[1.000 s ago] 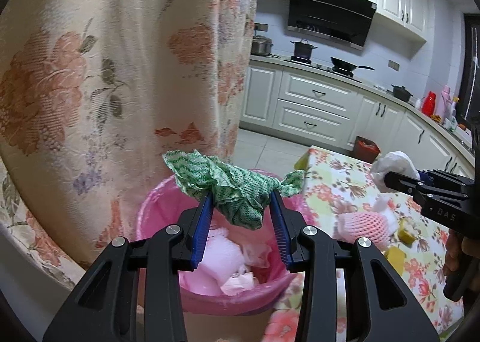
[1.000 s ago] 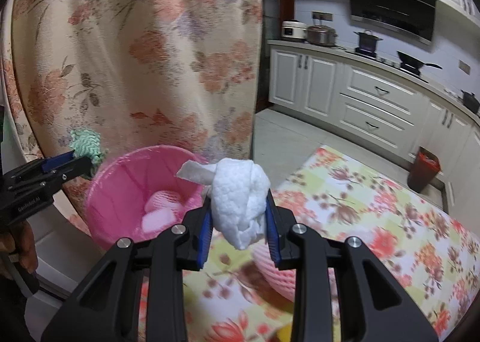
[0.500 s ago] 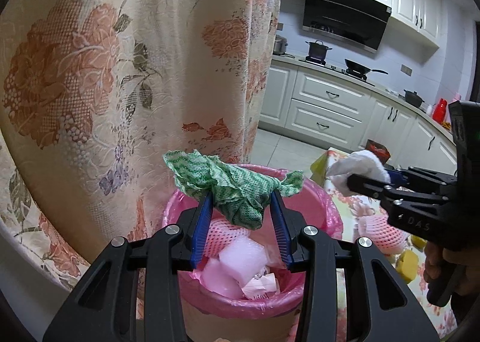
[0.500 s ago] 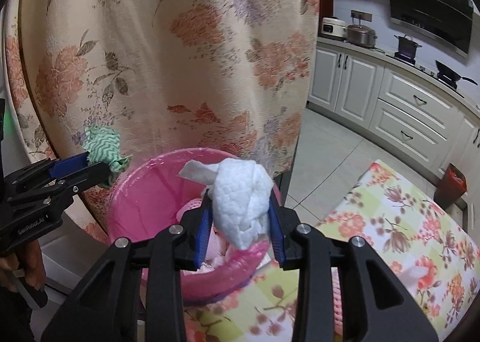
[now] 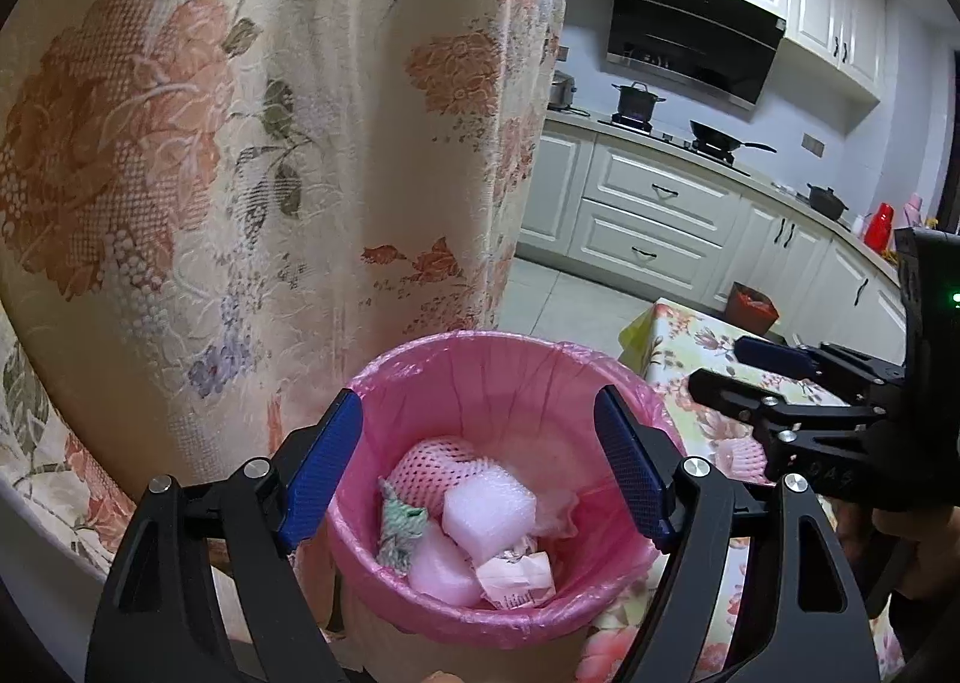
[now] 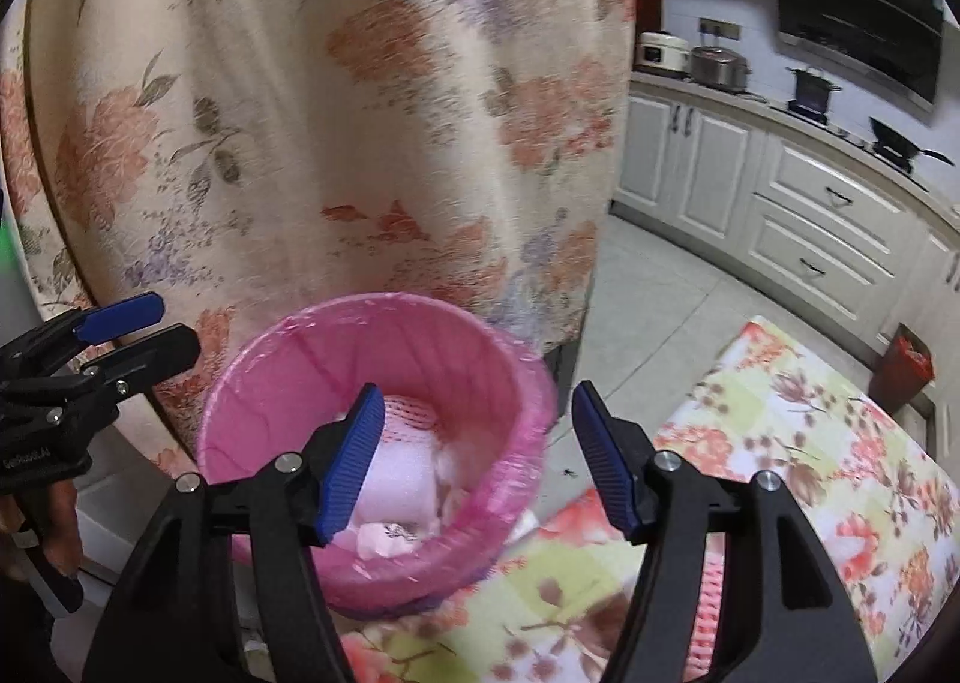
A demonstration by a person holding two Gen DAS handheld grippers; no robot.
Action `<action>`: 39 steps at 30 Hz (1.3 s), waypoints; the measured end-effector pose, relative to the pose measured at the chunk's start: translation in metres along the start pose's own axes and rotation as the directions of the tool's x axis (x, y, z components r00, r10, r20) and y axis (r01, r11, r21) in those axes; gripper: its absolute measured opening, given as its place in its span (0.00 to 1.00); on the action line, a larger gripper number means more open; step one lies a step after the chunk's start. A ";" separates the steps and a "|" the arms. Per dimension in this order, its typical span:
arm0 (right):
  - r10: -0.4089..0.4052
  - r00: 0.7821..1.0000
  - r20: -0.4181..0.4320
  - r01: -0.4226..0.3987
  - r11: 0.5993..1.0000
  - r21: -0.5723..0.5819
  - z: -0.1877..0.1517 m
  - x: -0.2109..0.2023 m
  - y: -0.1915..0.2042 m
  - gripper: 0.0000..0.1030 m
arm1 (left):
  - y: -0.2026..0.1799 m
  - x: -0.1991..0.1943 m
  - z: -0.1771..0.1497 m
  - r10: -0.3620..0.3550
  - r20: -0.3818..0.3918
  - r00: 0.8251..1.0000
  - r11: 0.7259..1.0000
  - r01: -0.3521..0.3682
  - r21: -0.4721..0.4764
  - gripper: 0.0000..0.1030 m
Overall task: Collect trash
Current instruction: 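Move both tools back over the table toward the sponges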
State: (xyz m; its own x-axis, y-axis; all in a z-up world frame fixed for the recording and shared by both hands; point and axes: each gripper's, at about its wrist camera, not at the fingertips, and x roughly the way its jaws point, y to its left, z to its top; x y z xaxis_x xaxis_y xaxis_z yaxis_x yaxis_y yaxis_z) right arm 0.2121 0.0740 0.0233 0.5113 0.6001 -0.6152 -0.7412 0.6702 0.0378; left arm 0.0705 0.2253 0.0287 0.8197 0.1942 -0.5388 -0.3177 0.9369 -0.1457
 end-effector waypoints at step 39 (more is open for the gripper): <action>-0.361 0.924 -0.128 0.382 0.893 0.238 -0.175 -0.124 -0.221 0.78 | -0.230 0.036 -0.079 -0.277 -0.200 0.940 0.927 0.316 0.204 0.71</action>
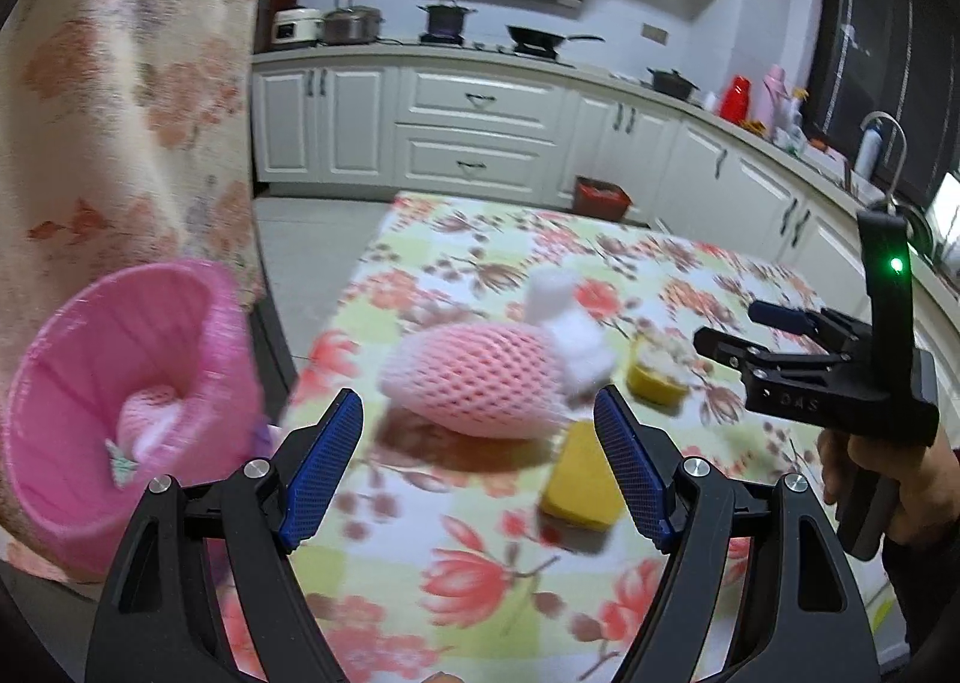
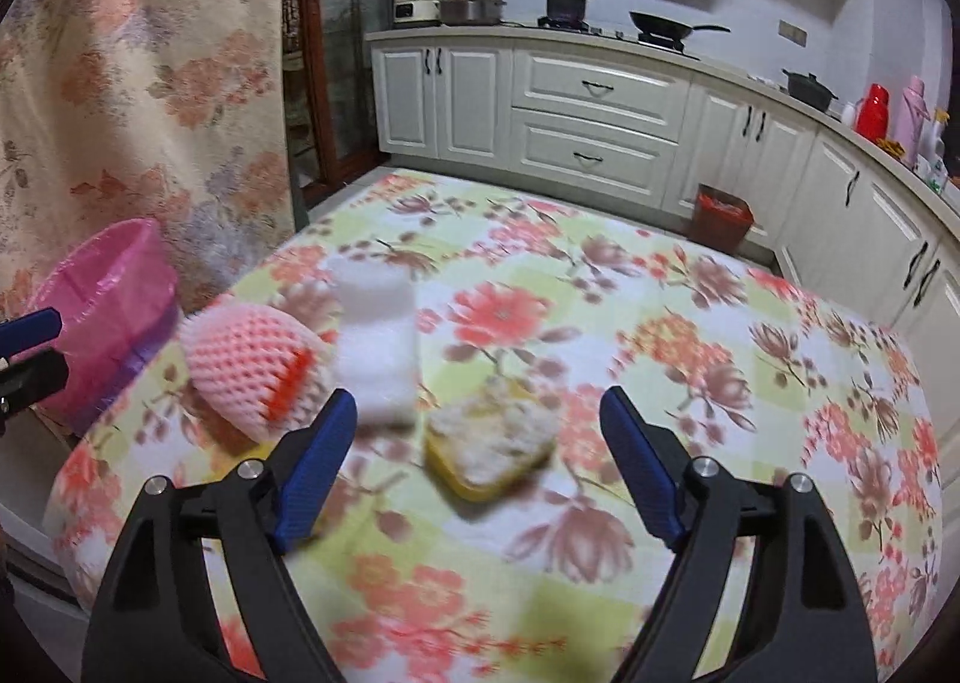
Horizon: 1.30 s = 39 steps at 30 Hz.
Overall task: Collect trash
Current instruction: 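Move both tools back over the table toward the sponges, then grasp the yellow sponge with the left tool while the right tool grasps the fluff-covered yellow sponge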
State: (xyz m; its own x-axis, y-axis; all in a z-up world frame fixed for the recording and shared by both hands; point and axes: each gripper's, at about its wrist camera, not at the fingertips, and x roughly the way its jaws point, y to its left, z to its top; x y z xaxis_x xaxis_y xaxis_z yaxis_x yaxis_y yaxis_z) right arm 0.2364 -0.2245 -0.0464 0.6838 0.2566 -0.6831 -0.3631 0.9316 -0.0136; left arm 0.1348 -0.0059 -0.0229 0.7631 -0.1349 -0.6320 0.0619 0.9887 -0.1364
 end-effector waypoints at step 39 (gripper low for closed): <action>0.017 0.989 -0.149 -0.024 0.999 -0.044 -0.011 0.073 -0.005 0.86 | -0.030 0.040 -0.015 -0.062 -0.110 0.992 0.997 0.067 0.042 0.45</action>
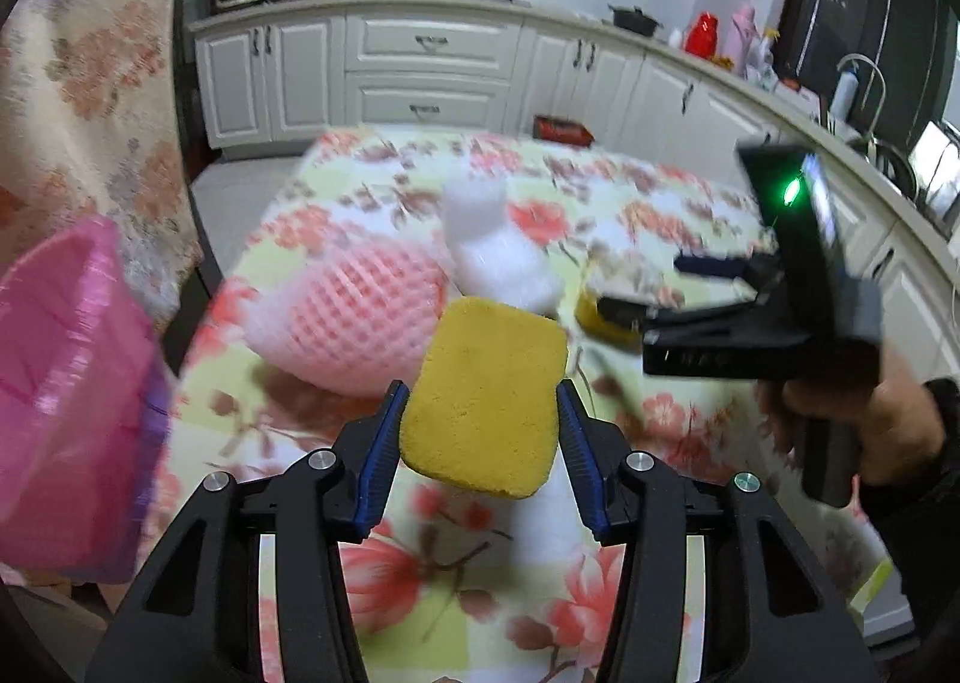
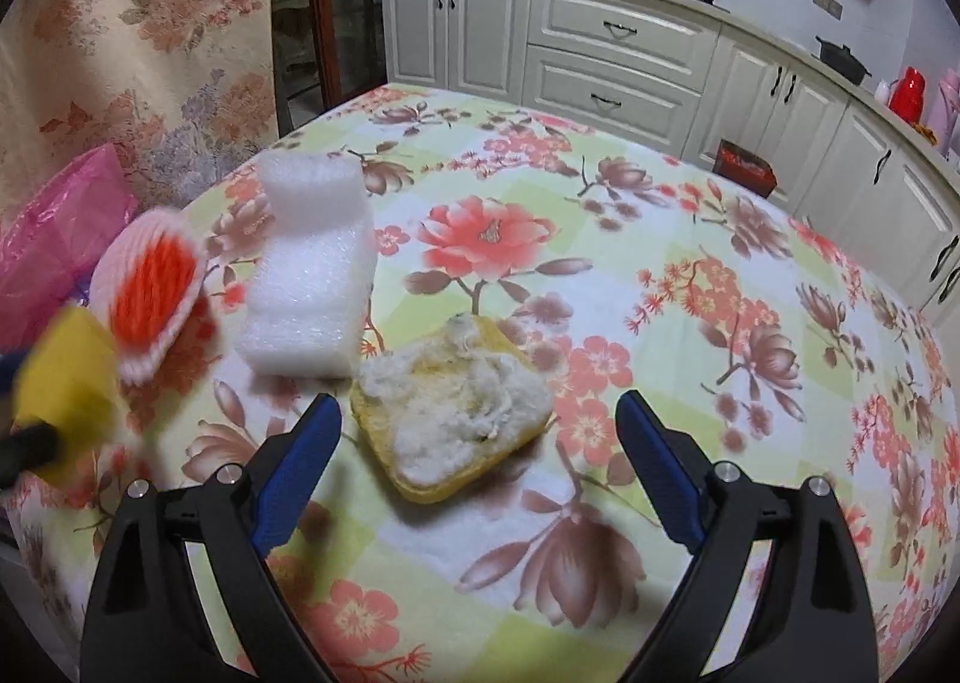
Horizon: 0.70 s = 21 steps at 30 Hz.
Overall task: Collect trash
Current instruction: 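Grasp the yellow sponge with the left tool while the right tool grasps the fluff-covered yellow sponge, then carry both yellow sponges over the pink wastebasket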
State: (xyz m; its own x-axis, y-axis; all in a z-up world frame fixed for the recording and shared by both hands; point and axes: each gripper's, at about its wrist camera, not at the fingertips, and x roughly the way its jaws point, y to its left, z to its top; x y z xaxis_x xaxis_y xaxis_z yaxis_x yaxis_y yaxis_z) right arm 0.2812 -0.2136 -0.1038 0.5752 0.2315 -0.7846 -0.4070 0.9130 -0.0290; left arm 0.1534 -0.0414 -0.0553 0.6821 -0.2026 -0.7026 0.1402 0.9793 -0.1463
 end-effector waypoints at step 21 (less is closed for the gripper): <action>0.020 0.998 0.054 -0.020 1.000 -0.001 0.009 -0.040 0.003 0.48 | 0.039 -0.073 0.023 0.079 0.158 0.984 0.995 -0.070 -0.064 0.45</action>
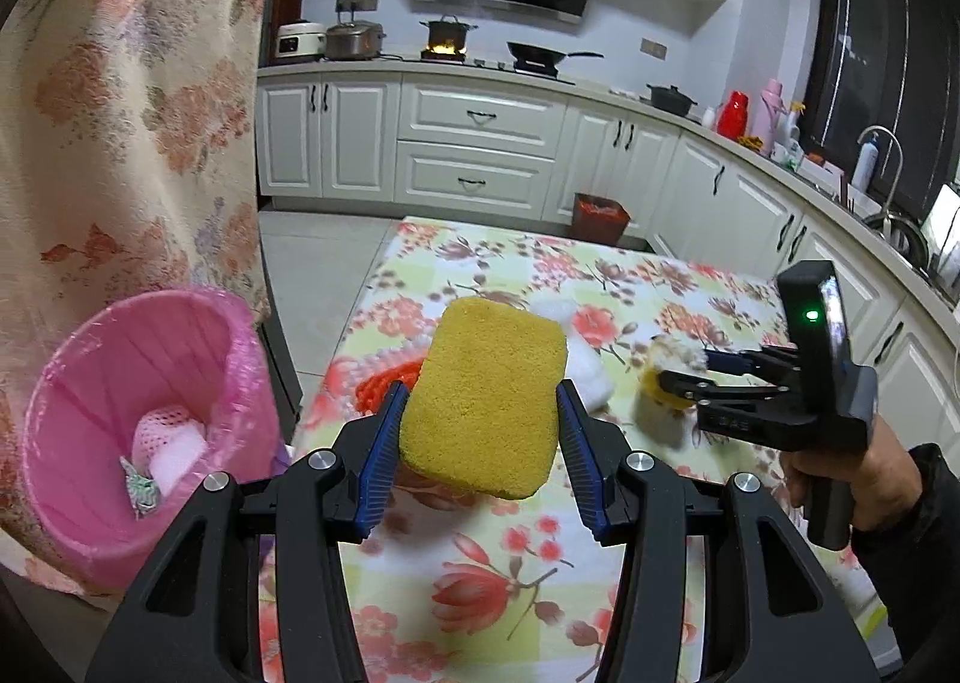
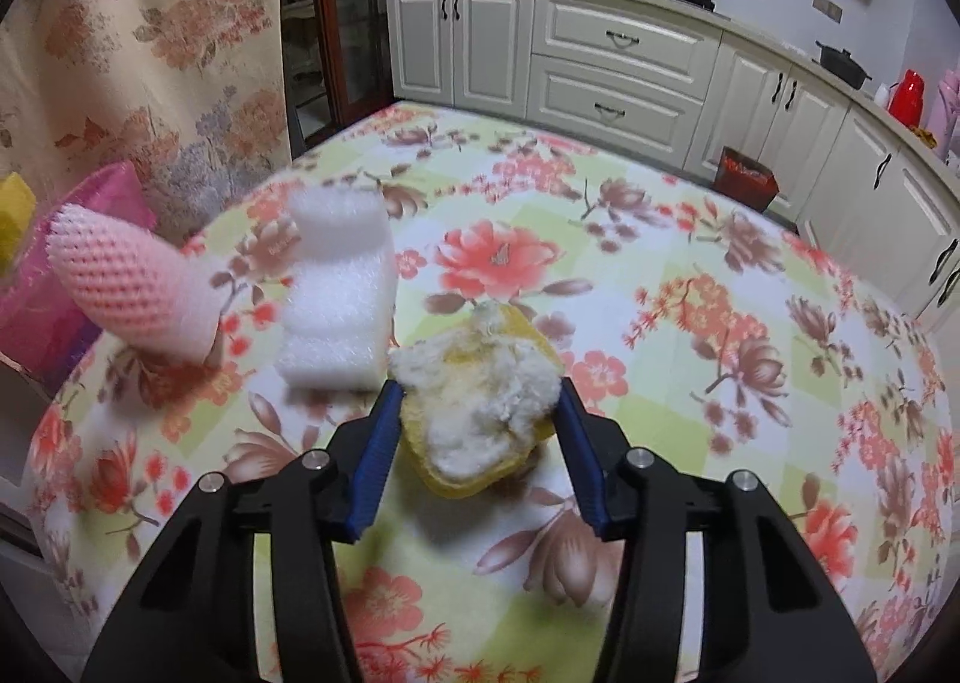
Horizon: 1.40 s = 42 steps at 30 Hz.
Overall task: Collect trash
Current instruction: 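Carry both yellow sponges over the pink wastebasket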
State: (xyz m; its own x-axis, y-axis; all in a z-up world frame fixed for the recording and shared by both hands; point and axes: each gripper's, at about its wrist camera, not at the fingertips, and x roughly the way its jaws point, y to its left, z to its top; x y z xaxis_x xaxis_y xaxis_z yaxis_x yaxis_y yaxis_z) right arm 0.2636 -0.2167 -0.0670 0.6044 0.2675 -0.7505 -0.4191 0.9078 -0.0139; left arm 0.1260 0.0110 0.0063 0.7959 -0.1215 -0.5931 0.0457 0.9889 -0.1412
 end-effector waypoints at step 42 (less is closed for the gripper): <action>0.315 0.933 0.176 -0.265 0.929 -0.258 0.136 -0.071 0.224 0.48 | 0.170 -0.085 0.020 0.315 0.100 0.944 0.936 -0.291 -0.199 0.46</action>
State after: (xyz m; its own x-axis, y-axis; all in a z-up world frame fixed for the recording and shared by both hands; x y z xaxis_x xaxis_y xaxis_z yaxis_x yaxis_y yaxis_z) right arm 0.2194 0.0113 0.0729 0.5510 0.5924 -0.5877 -0.7242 0.6894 0.0158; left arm 0.0783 0.1907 0.0481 0.8259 0.2054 -0.5251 -0.3092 0.9437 -0.1172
